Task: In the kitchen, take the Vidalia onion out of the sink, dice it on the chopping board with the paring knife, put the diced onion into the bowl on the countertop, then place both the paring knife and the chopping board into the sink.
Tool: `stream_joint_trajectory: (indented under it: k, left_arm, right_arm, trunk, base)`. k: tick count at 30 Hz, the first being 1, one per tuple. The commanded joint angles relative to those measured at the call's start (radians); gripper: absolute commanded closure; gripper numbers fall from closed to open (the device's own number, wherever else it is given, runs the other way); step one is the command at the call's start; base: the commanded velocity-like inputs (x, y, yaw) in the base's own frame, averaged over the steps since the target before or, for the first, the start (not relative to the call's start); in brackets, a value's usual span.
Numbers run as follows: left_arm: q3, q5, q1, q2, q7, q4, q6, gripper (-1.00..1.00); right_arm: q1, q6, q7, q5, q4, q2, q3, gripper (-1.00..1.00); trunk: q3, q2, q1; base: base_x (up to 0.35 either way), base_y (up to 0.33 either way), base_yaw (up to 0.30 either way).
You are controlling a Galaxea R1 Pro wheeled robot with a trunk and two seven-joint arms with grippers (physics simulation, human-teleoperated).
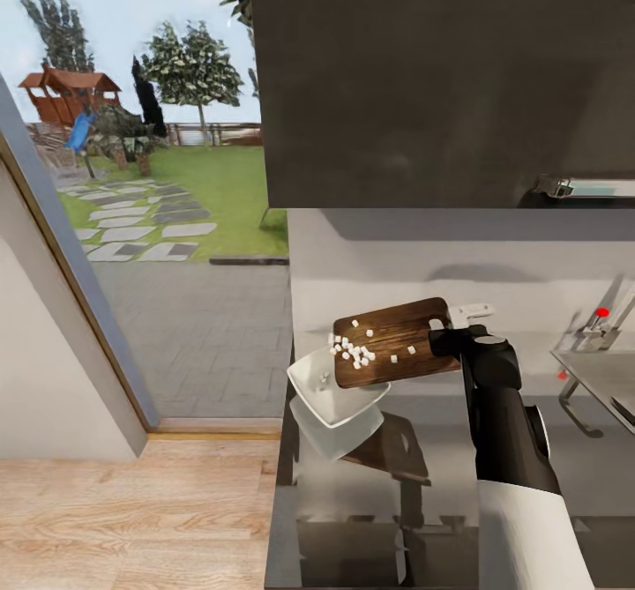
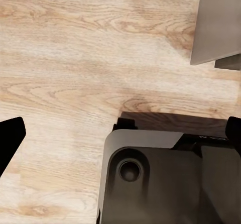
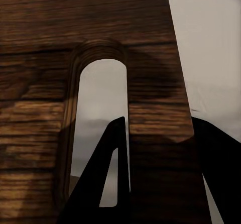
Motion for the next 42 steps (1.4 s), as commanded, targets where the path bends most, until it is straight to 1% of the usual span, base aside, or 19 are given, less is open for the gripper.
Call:
stream_joint_trajectory:
  k: [1, 15, 19, 23, 31, 38, 40, 42]
  left_arm:
    - [-0.009, 0.009, 0.0, 0.001, 0.007, -0.002, 0.002, -1.0]
    - [-0.01, 0.009, 0.0, -0.005, 0.007, 0.0, 0.002, -1.0]
    - [-0.01, 0.009, 0.0, -0.005, 0.007, 0.001, 0.001, -1.0]
    - [-0.01, 0.009, 0.0, -0.005, 0.007, 0.001, 0.001, -1.0]
    - [-0.01, 0.009, 0.0, -0.005, 0.007, 0.001, 0.001, -1.0]
    - [-0.01, 0.009, 0.0, -0.005, 0.007, 0.001, 0.001, -1.0]
    - [-0.01, 0.009, 0.0, -0.005, 0.007, 0.001, 0.001, -1.0]
    - [-0.01, 0.009, 0.0, -0.005, 0.007, 0.001, 0.001, -1.0]
  right_arm:
    - [-0.001, 0.002, 0.01, 0.011, -0.001, 0.001, -0.001, 1.0]
    - [-0.001, 0.003, 0.008, 0.011, -0.001, 0.0, -0.001, 1.0]
    - [-0.001, 0.003, -0.014, 0.011, 0.0, 0.002, 0.001, 1.0]
    - [-0.001, 0.003, -0.067, 0.016, 0.022, 0.006, 0.002, 1.0]
    - [-0.001, 0.003, -0.082, 0.017, 0.028, 0.011, 0.005, 1.0]
    - [-0.001, 0.004, -0.097, 0.017, 0.028, 0.013, 0.051, 1.0]
    - [-0.001, 0.004, -0.111, 0.017, 0.028, 0.015, 0.075, 1.0]
    - [-0.001, 0.006, -0.128, 0.017, 0.028, 0.015, 0.113, 1.0]
  trunk:
    - [-0.002, -0.002, 0.001]
    - [-0.002, -0.002, 0.001]
    - [-0.002, -0.002, 0.001]
    - [-0.002, -0.002, 0.001]
    - [-0.002, -0.002, 0.001]
    - [-0.002, -0.002, 0.001]
    - [-0.002, -0.002, 0.001]
    - [-0.002, -0.002, 0.001]
  base:
    - [0.0, 0.0, 0.0]
    - [0.0, 0.0, 0.0]
    - [0.0, 0.0, 0.0]
    - [0.0, 0.0, 0.0]
    - [0.0, 0.0, 0.0]
    - [0.0, 0.0, 0.0]
    - [0.0, 0.0, 0.0]
    - [0.0, 0.0, 0.0]
